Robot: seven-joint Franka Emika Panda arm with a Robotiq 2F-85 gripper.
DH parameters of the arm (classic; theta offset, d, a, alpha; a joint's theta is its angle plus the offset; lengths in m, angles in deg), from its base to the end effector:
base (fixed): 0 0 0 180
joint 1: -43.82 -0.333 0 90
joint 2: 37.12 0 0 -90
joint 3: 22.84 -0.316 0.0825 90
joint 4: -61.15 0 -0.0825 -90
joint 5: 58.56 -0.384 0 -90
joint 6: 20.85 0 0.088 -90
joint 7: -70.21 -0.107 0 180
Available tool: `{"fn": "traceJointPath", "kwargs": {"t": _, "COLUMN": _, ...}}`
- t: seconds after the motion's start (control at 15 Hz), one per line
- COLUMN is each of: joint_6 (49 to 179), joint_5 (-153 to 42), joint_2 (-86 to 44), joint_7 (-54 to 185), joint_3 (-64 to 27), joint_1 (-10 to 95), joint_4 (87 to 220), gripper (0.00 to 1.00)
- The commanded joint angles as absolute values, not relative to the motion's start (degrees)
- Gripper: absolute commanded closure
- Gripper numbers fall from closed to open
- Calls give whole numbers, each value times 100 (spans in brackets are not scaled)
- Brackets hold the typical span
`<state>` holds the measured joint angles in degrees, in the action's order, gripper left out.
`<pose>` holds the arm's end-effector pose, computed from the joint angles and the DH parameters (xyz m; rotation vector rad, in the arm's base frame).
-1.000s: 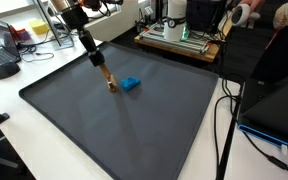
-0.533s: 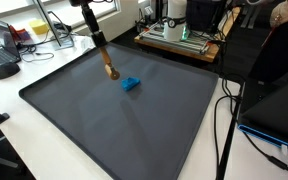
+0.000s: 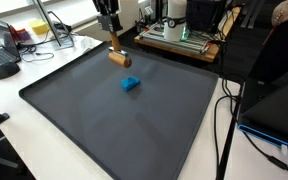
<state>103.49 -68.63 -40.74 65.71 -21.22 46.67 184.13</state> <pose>0.5336 -0.0351 0.4388 -2.9645 0.3719 -0.1296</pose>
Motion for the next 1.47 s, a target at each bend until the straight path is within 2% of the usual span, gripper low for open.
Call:
{"fn": "traceJointPath", "kwargs": {"t": 0.0, "joint_6": 10337, "joint_5": -6016, "joint_2": -4448, "joint_7": 6337, "joint_3": -2386, "joint_1": 4431, "joint_4": 18611, "gripper": 78}}
{"fn": "traceJointPath", "kwargs": {"t": 0.73, "joint_6": 9786, "joint_5": -4378, "joint_2": -3733, "joint_7": 6358, "joint_3": -3163, "joint_1": 3743, "joint_4": 17974, "gripper": 78}}
{"fn": "traceJointPath", "kwargs": {"t": 1.4, "joint_6": 9658, "joint_5": -3593, "joint_2": -2419, "joint_7": 6940, "joint_3": -3238, "joint_1": 3285, "joint_4": 17058, "gripper": 78}}
